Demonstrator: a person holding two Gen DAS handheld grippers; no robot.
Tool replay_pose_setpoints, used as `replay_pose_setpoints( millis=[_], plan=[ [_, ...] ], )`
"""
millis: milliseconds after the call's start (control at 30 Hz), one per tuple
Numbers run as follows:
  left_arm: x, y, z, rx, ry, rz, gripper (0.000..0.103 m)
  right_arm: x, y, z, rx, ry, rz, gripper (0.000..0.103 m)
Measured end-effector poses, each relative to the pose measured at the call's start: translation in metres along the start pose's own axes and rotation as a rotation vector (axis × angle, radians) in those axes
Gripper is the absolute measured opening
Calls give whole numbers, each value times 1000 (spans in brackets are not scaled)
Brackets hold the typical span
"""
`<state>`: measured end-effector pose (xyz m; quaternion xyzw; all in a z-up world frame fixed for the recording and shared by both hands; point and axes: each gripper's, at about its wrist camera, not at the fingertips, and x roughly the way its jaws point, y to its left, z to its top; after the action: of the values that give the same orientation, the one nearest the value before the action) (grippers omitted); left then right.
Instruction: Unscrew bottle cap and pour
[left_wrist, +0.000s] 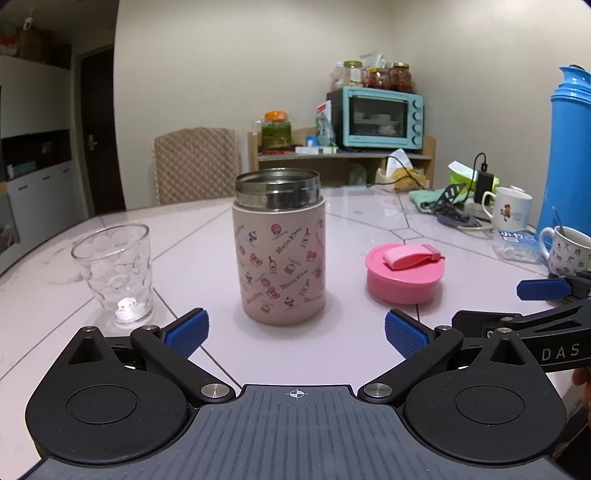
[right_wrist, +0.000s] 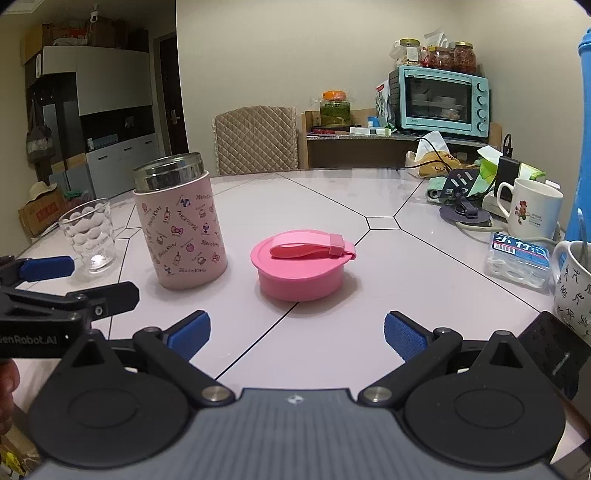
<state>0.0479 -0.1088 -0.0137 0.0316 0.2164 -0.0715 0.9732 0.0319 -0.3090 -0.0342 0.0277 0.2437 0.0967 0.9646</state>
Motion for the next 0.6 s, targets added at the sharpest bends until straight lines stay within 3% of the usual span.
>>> replay_pose_setpoints(
  millis=[600],
  plan=[
    [-10,16,-18,-69,34,29,103,-21,-4,-6,-1,-26,9,103]
  ],
)
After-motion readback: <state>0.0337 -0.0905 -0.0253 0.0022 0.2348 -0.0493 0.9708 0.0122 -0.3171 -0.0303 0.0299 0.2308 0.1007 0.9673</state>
